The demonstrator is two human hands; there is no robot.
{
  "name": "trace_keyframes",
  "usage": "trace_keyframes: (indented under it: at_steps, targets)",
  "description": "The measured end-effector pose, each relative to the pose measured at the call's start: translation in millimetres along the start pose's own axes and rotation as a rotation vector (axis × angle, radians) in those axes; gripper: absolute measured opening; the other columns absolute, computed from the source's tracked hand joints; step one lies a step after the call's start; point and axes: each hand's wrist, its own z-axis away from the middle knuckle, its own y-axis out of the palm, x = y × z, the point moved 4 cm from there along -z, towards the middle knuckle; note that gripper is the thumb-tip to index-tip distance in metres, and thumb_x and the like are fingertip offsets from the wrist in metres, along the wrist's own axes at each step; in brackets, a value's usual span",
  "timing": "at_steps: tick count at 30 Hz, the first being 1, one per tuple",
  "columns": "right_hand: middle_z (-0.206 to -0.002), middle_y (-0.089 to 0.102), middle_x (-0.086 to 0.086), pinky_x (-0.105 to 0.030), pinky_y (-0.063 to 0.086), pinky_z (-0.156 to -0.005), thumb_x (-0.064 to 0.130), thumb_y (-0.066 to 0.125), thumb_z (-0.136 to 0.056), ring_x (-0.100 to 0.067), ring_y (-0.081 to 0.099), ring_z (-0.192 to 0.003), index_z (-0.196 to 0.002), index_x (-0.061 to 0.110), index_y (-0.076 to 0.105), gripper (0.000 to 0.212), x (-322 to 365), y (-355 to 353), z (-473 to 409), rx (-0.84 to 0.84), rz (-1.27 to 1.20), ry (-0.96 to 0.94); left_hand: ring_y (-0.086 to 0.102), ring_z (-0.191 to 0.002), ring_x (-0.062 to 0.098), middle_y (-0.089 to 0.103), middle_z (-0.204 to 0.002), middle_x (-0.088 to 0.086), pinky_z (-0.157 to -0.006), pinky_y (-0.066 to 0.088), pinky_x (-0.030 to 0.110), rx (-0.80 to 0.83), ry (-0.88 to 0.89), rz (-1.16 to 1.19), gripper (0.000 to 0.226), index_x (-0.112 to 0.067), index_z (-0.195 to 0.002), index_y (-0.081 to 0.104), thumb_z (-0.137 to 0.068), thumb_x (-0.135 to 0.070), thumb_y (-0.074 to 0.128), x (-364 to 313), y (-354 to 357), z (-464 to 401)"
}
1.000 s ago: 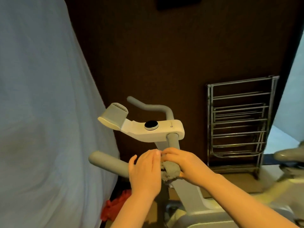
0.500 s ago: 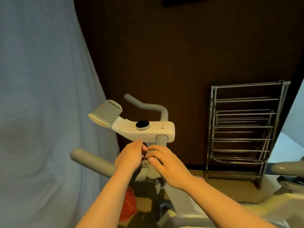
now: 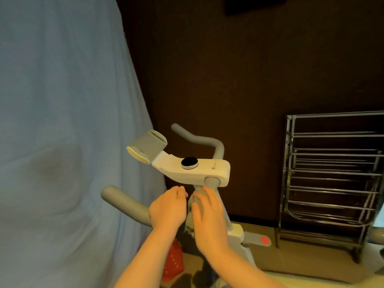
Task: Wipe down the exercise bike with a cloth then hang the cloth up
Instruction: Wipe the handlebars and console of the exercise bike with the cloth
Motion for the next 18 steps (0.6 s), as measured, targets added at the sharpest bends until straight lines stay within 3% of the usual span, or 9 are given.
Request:
trace_keyframes:
  at_steps: [3, 6, 8, 10, 11, 14, 16, 18]
  targets:
    - [-0.136, 0.048, 0.017, -0.034, 0.016, -0.12, 0.045, 0.03, -0.097, -0.004, 0.026, -0.14, -0.121, 0.03, 0.061, 0.041, 3.2, -4.3, 12.0, 0.105, 0.092, -0.175, 0.052, -0.071, 0.002, 0.061, -0.08, -0.017, -0.057, 0.032, 0.025, -0.113, 0.082, 0.149, 0.032, -0.036, -0.084, 0.06, -0.101, -0.03, 0.034, 0.2, -8.1, 7.1]
    - [-0.111, 0.063, 0.012, -0.034, 0.02, -0.117, 0.053, 0.035, -0.095, -0.004, 0.048, -0.118, -0.109, 0.028, 0.065, 0.042, -1.6, -22.1, -21.4, 0.348, 0.294, -0.379, 0.057, -0.077, 0.003, 0.064, -0.08, -0.016, -0.065, 0.041, 0.024, -0.101, 0.257, 0.324, 0.028, -0.031, -0.083, 0.064, -0.1, -0.028, 0.043, 14.1, -15.3, 13.5]
    - [-0.095, 0.065, 0.006, -0.034, 0.039, -0.097, 0.055, 0.033, -0.097, -0.012, 0.056, -0.094, -0.1, 0.024, 0.067, 0.046, 10.8, -19.9, -30.8, 0.417, 0.424, -0.465, 0.058, -0.079, 0.007, 0.064, -0.08, -0.013, -0.077, 0.046, 0.034, -0.144, 0.369, 0.235, 0.032, -0.025, -0.081, 0.065, -0.097, -0.035, 0.039, 31.9, -21.5, 15.3]
    - [-0.087, 0.064, 0.0, -0.034, 0.041, -0.072, 0.06, 0.028, -0.096, -0.018, 0.057, -0.082, -0.097, 0.02, 0.065, 0.054, 30.1, -6.6, -29.7, 0.464, 0.515, -0.499, 0.055, -0.077, 0.006, 0.062, -0.076, -0.016, -0.095, 0.039, 0.037, -0.246, 0.465, 0.081, 0.037, -0.026, -0.076, 0.064, -0.094, -0.039, 0.034, 46.2, -30.5, 17.4]
    - [-0.087, 0.064, -0.002, -0.035, 0.041, -0.068, 0.065, 0.029, -0.094, -0.02, 0.058, -0.08, -0.099, 0.019, 0.063, 0.057, 37.4, 1.3, -29.5, 0.505, 0.541, -0.498, 0.053, -0.078, 0.003, 0.06, -0.076, -0.019, -0.105, 0.032, 0.035, -0.296, 0.479, 0.036, 0.037, -0.028, -0.074, 0.062, -0.093, -0.039, 0.033, 50.1, -37.4, 17.2]
    - [-0.103, 0.066, -0.005, -0.039, 0.048, -0.071, 0.074, 0.045, -0.083, -0.026, 0.062, -0.09, -0.124, 0.024, 0.05, 0.065, 55.6, 16.6, -42.9, 0.707, 0.486, -0.398, 0.049, -0.081, -0.002, 0.06, -0.077, -0.02, -0.113, 0.014, 0.031, -0.368, 0.481, -0.033, 0.037, -0.03, -0.074, 0.062, -0.093, -0.038, 0.031, 55.1, -62.0, 8.8]
    - [-0.112, 0.065, -0.002, -0.038, 0.049, -0.077, 0.075, 0.055, -0.076, -0.024, 0.061, -0.097, -0.133, 0.027, 0.044, 0.076, 64.8, 24.3, -50.4, 0.827, 0.453, -0.337, 0.052, -0.082, 0.0, 0.062, -0.079, -0.018, -0.114, 0.012, 0.032, -0.277, 0.49, -0.094, 0.04, -0.032, -0.076, 0.061, -0.094, -0.042, 0.026, 53.6, -70.7, 0.4]
    - [-0.106, 0.066, 0.001, -0.039, 0.051, -0.08, 0.076, 0.064, -0.068, -0.022, 0.061, -0.093, -0.128, 0.024, 0.05, 0.081, 68.4, 31.2, -48.3, 0.879, 0.525, -0.36, 0.056, -0.082, 0.003, 0.063, -0.077, -0.015, -0.114, 0.014, 0.034, -0.143, 0.469, -0.191, 0.042, -0.034, -0.076, 0.06, -0.097, -0.044, 0.025, 54.6, -65.5, -3.7]
